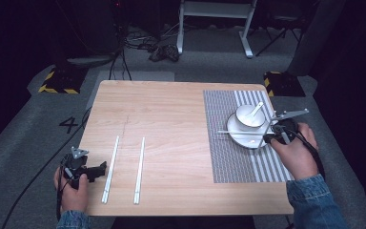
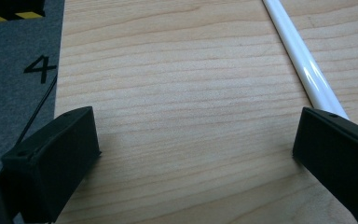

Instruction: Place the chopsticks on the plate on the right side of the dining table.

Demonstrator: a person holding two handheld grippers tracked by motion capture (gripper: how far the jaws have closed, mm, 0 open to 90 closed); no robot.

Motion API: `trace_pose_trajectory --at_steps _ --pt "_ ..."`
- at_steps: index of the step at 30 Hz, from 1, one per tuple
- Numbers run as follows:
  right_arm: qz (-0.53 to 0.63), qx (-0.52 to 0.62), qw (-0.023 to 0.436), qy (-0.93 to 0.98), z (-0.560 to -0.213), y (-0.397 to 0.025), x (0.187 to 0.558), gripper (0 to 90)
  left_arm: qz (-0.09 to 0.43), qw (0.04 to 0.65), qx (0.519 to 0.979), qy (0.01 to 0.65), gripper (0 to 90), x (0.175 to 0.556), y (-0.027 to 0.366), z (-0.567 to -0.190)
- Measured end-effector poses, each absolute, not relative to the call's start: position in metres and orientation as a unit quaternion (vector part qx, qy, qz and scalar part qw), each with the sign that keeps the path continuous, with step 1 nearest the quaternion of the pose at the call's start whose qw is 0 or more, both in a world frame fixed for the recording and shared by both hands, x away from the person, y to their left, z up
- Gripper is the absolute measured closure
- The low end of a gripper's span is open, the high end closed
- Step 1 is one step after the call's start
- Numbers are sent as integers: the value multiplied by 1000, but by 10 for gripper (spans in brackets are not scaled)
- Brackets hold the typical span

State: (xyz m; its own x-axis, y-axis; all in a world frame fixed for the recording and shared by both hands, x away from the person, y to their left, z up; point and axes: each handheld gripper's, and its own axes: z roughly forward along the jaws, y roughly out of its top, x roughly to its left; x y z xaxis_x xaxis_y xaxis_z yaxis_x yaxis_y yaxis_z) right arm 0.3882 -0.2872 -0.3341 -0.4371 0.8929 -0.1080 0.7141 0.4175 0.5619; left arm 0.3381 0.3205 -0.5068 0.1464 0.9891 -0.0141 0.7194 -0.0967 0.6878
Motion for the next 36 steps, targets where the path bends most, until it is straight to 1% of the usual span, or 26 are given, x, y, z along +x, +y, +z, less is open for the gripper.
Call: trace_pose_trajectory --at_steps 11,14,24,36 --pt "200 510 210 810 -338 -306 402 860 237 285 702 609 1 338 320 -507" --pt "183 514 220 809 -341 -308 407 860 237 285 701 609 1 338 320 -507" --pt "141 508 247 813 -349 -298 422 860 237 285 702 609 1 338 320 -507" --pt "151 505 247 813 -354 -291 433 860 237 285 702 609 1 338 320 -507"
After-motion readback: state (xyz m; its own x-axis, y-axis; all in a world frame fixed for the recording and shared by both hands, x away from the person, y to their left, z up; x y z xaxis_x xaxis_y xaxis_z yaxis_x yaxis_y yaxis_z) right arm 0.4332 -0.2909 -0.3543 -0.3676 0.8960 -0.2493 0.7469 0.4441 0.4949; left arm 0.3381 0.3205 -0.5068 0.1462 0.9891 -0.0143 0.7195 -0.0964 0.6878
